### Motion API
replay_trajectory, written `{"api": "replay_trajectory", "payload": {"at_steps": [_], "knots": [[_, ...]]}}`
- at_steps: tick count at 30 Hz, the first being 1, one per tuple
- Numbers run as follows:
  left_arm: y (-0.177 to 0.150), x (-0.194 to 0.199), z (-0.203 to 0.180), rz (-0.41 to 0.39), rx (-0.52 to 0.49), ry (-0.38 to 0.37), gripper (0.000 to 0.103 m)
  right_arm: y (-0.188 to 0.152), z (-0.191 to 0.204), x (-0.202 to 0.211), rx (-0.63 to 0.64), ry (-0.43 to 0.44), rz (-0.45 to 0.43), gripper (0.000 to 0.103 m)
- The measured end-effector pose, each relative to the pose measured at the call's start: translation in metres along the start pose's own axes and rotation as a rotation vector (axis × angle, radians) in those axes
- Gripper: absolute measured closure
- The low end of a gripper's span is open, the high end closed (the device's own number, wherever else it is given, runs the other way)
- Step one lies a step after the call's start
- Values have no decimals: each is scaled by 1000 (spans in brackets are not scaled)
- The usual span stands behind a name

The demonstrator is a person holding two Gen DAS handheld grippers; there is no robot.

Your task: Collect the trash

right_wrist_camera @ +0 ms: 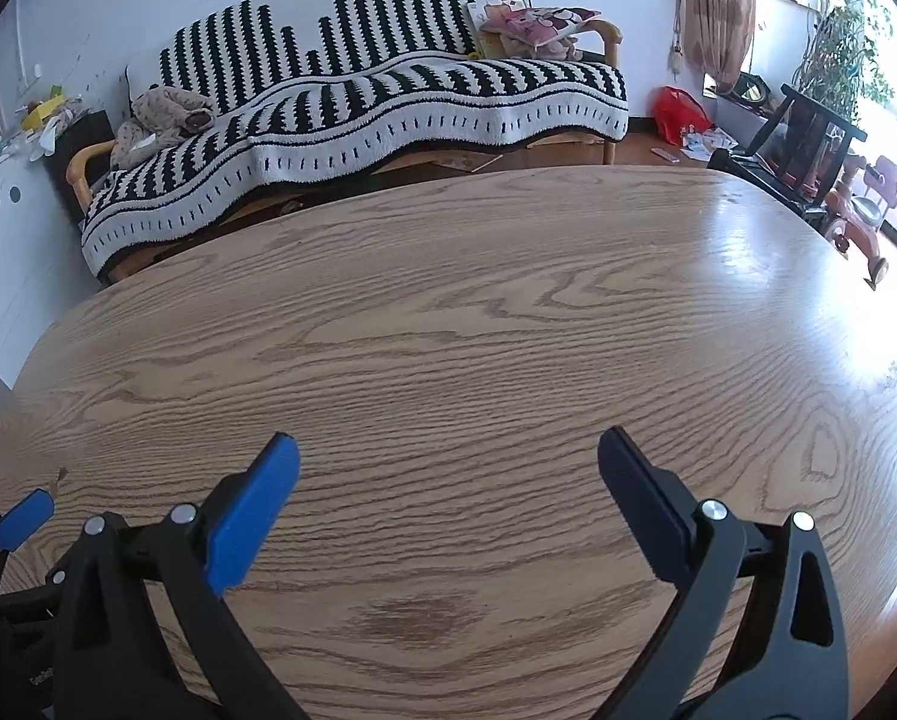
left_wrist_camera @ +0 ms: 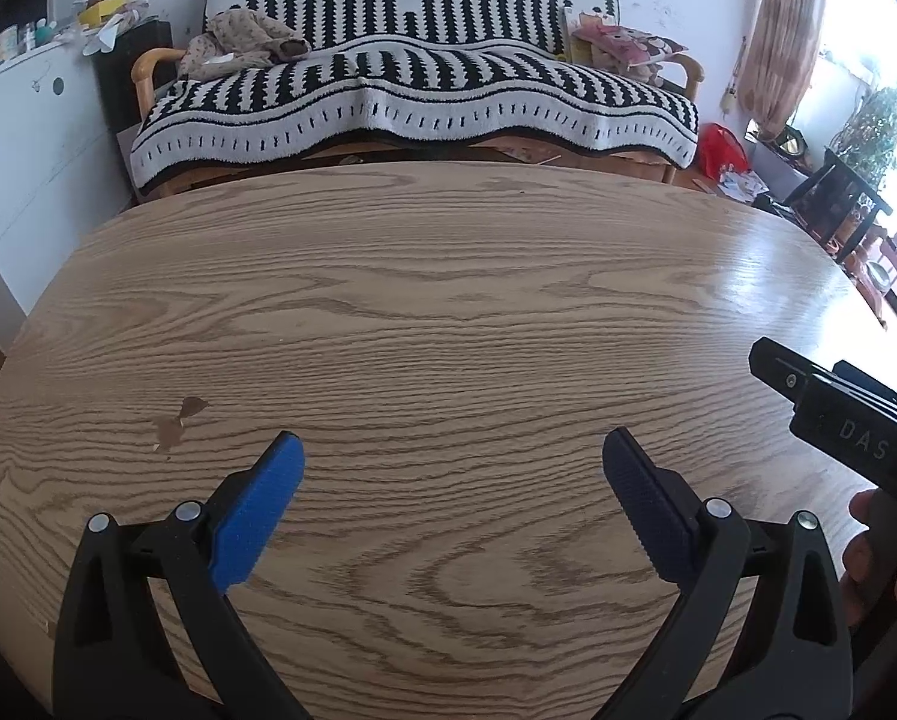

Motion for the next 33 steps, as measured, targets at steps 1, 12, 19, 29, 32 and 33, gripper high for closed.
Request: {"api": "replay_trajectory", "payload": {"at_steps": [1,12,19,29,32,33], "knots": [[0,0,0,1,5,4,6,1,1,-1,0,1,1,7],[0,0,4,1,7,48,6,0,2,-1,5,5,6,7],[4,4,7,-17,84,-26,6,-1,2,-3,15,8,10,7],[-1,7,10,-28,138,-37,6,-2,1,-4,15,13,15,7],[-1,6,3,-41,91,-16,6,-2,0,-4,14,13,14,7],[0,7,2,-59,80,4,6,-2,0,-4,14,13,14,7]]}}
Point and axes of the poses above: each gripper's, at about its wrist camera, not at the fingertips, and x roughly against the way its jaws point, z to its left, y to its top, the point moved 6 cm from there along -x, roughly the way its jaws point, and after that the axes turned 6 degrees about x, right-handed, at the moved point
